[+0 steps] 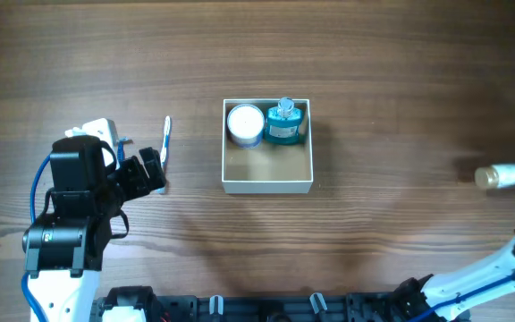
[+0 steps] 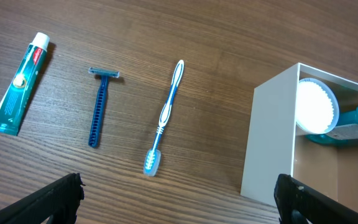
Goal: Pack container
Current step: 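Reach the right gripper to the white Pantene tube and grasp it, then carry the Pantene tube over the box and lower it in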
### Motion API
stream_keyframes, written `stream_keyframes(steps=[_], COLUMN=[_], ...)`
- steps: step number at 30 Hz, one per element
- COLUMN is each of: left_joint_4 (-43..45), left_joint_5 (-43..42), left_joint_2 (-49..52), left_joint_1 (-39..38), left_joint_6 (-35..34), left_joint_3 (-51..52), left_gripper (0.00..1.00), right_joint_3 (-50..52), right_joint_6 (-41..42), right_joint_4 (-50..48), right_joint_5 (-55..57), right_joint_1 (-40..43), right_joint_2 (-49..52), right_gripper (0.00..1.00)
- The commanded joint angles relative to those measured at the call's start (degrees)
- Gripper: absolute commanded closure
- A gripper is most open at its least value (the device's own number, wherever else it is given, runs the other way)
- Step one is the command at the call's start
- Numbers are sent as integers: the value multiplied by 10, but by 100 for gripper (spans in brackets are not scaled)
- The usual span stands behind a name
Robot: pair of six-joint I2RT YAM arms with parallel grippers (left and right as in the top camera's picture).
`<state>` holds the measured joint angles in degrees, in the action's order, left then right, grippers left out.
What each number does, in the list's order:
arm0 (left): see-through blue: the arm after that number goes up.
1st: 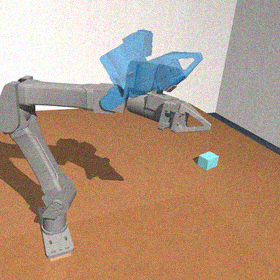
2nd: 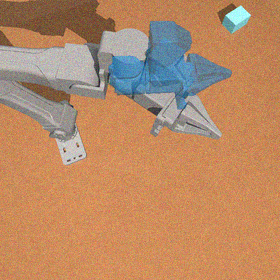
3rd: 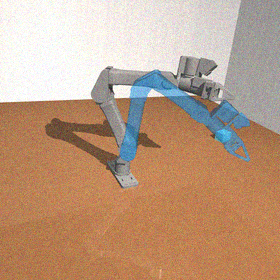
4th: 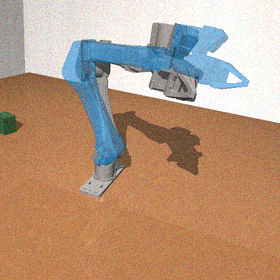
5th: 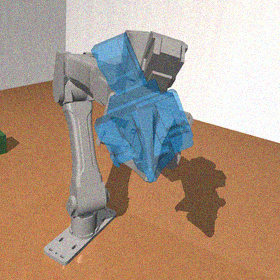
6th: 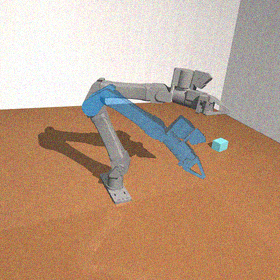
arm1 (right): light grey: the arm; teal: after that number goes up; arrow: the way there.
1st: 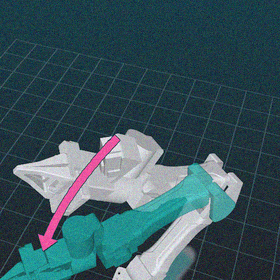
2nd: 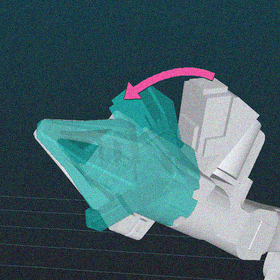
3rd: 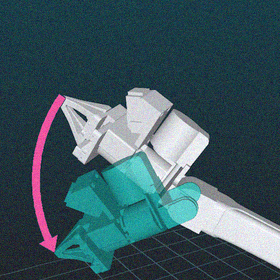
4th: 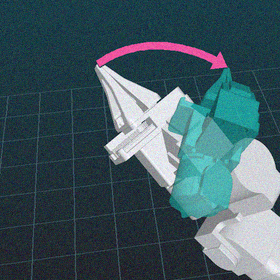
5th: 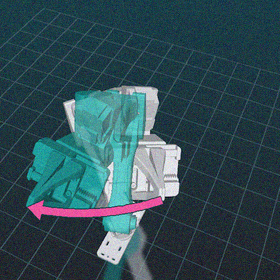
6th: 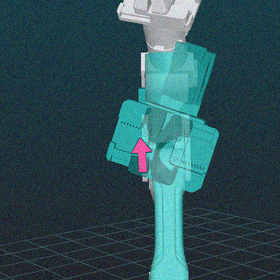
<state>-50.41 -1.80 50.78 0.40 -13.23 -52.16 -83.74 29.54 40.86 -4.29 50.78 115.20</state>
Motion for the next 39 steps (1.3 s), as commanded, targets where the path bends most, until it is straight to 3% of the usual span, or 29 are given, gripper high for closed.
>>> stream_keyframes(steps=[1,5,10,14,18,22,27,32,39], left_joint_4=[0,0,0,0,0,0,0,0,0], left_joint_5=[-1,-1,-1,-1,-1,-1,-1,-1,-1], left_joint_2=[0,0,0,0,0,0,0,0,0], left_joint_1=[-3,-3,-3,-3,-3,-3,-3,-3,-3], left_joint_6=[-7,-7,-7,-7,-7,-7,-7,-7,-7], left_joint_3=[-10,-10,-10,-10,-10,-10,-10,-10,-10], left_gripper=[0,0,0,0,0,0,0,0,0], right_joint_3=[-6,-6,-6,-6,-6,-6,-5,-5,-5], right_joint_6=[-75,-188,-316,-490,-567,-576,-587,-717,-825], right_joint_4=[-19,-27,-18,22,32,21,-4,-5,-27], right_joint_5=[-23,-79,-119,-153,-153,-161,-381,-512,-516], right_joint_1=[-65,-161,-356,-516,-638,-689,-697,-741,-809], right_joint_2=[-125,-233,-358,-391,-390,-390,-390,-356,-257], right_gripper=[96,95,96,96,96,96,96,96,96])
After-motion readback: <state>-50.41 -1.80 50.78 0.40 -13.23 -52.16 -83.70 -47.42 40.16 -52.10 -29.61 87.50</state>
